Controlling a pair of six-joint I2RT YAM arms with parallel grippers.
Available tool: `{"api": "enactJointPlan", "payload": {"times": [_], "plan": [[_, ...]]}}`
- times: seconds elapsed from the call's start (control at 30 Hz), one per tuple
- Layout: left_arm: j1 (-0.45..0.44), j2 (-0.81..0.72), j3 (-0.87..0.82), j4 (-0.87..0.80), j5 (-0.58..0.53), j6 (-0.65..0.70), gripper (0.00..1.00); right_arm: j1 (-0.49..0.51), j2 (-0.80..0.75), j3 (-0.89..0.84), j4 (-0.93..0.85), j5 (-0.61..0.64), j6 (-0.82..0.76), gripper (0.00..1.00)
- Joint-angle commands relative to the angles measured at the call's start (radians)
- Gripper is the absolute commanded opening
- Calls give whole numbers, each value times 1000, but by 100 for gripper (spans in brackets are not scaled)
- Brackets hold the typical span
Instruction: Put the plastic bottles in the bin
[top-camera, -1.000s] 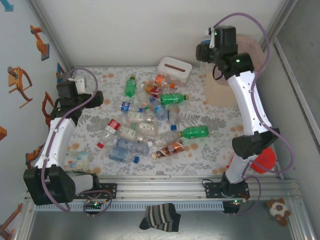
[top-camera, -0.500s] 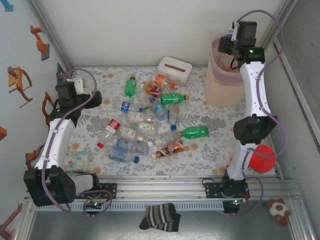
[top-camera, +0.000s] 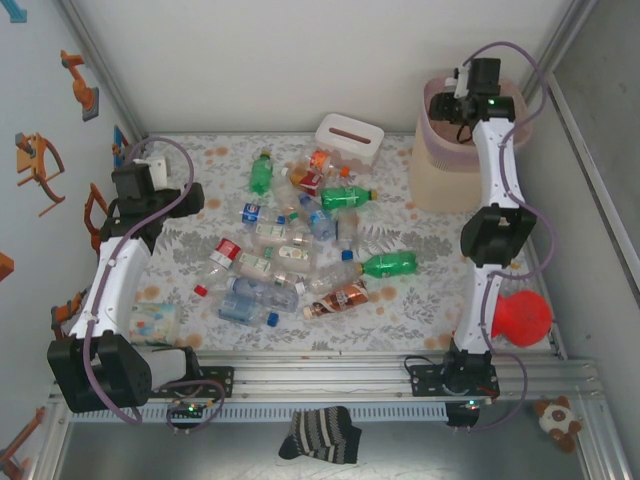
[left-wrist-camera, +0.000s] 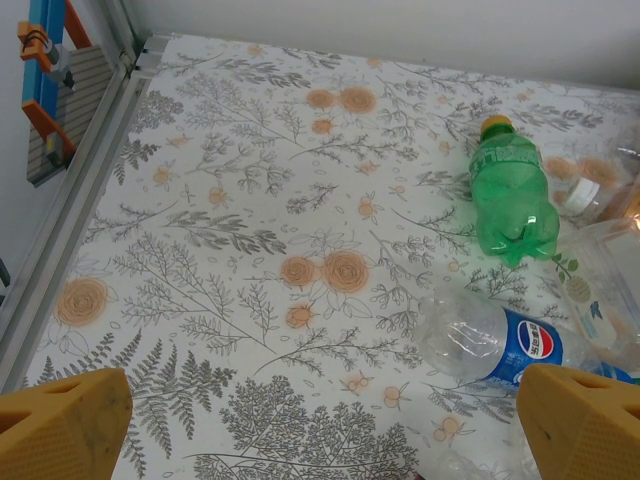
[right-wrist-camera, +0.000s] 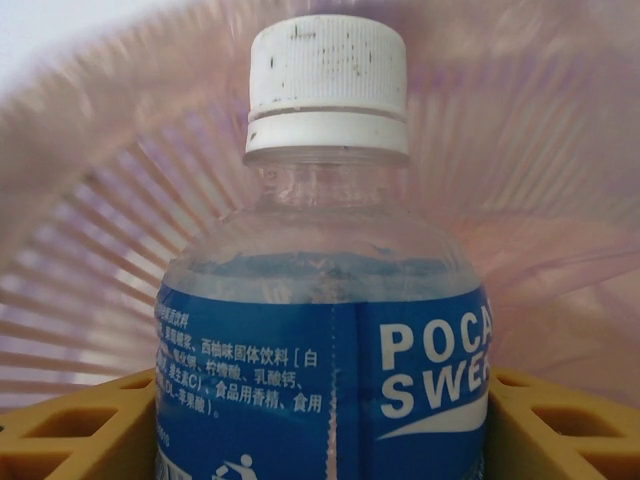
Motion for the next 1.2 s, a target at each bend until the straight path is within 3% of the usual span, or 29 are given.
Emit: {"api": "enactJointPlan", "payload": {"times": [0.0,0.47,1.17], "plan": [[7,-1,-5,13,-1,-15,99,-6,17,8,-41,-42,-30,67],[7,21,-1,10,1,-16,99,-26,82,-23,-234,-99,-86,68],[7,47,-2,15,17,-31,99,-26,100,-13,-252,-121,-59,79]]}}
